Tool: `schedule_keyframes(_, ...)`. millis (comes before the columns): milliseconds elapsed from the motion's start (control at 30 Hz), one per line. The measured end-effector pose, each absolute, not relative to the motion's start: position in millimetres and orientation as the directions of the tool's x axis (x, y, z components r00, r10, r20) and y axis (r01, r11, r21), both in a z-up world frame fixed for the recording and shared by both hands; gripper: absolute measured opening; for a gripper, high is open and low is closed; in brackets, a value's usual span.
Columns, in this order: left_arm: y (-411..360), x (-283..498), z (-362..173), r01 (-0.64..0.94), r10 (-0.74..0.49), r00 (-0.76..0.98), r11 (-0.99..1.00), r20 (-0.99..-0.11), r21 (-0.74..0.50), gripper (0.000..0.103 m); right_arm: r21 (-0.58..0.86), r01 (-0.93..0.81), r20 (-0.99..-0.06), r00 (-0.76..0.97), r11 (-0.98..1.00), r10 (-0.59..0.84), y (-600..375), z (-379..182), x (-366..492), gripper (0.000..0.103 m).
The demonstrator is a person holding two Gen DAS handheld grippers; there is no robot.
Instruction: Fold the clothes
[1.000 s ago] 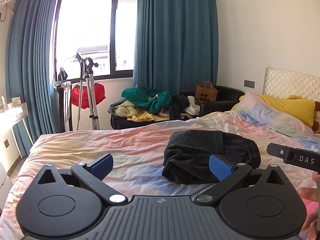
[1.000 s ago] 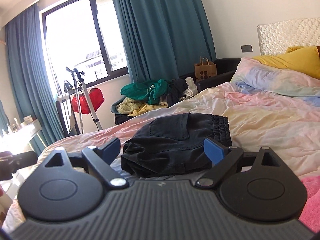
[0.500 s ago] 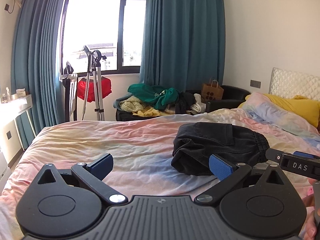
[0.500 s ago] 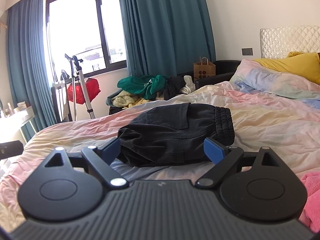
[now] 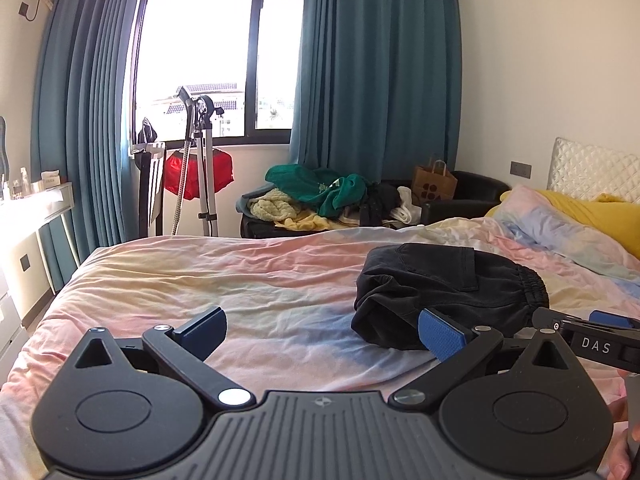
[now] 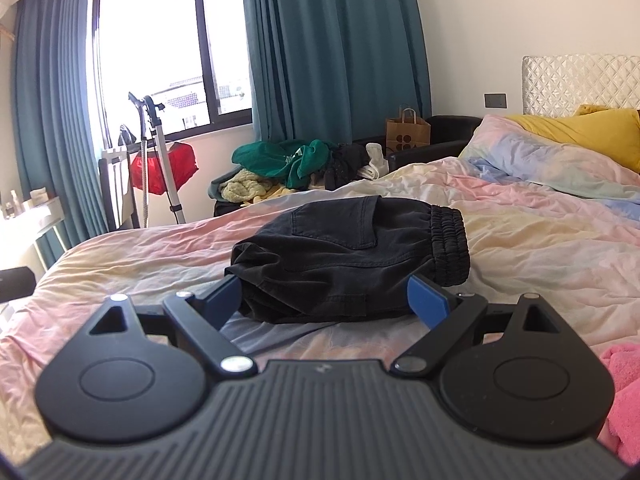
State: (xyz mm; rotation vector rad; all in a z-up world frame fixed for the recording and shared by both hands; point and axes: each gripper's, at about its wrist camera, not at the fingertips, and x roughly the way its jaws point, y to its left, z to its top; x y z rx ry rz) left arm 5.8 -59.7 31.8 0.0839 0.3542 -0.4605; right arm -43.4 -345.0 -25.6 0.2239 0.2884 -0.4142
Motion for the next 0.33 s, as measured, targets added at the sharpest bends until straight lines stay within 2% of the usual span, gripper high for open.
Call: schedule_keyframes(333,-59.7,9.4,28.7,0.444,-0.415,0.835,0.896,-0.361,-0.003,0.103,0.140,0.429,-0.320,0.872,0.892,-0.370,-343.4,-26.6,-41.9,0.092)
